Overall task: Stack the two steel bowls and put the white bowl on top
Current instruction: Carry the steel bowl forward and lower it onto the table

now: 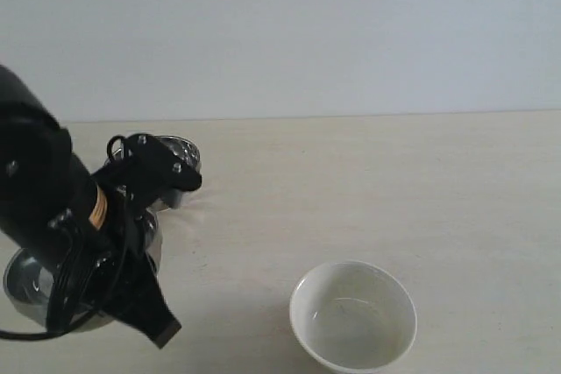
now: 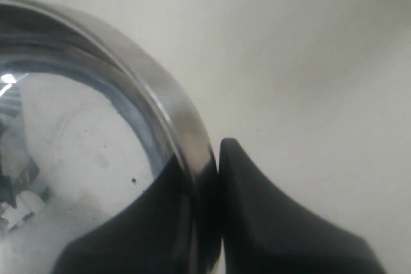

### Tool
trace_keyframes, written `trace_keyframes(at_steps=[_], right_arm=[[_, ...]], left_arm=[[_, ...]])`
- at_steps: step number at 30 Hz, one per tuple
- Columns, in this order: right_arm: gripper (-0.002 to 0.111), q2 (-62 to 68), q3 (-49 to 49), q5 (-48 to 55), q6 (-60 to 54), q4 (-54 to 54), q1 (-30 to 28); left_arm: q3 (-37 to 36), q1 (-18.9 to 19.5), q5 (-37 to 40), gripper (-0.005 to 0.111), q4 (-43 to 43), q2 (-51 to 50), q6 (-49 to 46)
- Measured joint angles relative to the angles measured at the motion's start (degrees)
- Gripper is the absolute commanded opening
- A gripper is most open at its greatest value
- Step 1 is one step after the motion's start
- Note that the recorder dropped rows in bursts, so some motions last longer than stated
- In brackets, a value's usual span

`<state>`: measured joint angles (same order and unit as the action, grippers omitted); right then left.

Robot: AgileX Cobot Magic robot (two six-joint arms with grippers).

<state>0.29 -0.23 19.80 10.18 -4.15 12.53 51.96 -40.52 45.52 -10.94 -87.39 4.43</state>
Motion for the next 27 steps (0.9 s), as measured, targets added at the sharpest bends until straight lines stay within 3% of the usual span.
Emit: trace_keyframes(at_steps=[5, 11, 16, 22, 27], right_arm=[[0.000, 0.0, 0.0, 0.0, 0.0, 0.0, 0.0], [0.000, 0.0, 0.0, 0.0, 0.0, 0.0, 0.0], [0.000, 0.0, 0.0, 0.0, 0.0, 0.0, 0.0], [0.000, 0.0, 0.0, 0.0, 0.0, 0.0, 0.0], [0.000, 0.0, 0.0, 0.0, 0.0, 0.0, 0.0]], left_arm=[[-6.0, 0.0, -5.0, 0.004, -0.9, 0.0, 0.4], [-6.2, 0.0, -10.4, 0.004, -0.9, -5.5, -1.0], [-2.6, -0.3, -10.7, 0.004, -0.9, -9.7, -2.3], [3.5, -5.7, -10.6, 0.004, -1.0, -10.5, -3.5], [7.5, -8.0, -9.0, 0.004, -1.4, -13.5, -3.7]])
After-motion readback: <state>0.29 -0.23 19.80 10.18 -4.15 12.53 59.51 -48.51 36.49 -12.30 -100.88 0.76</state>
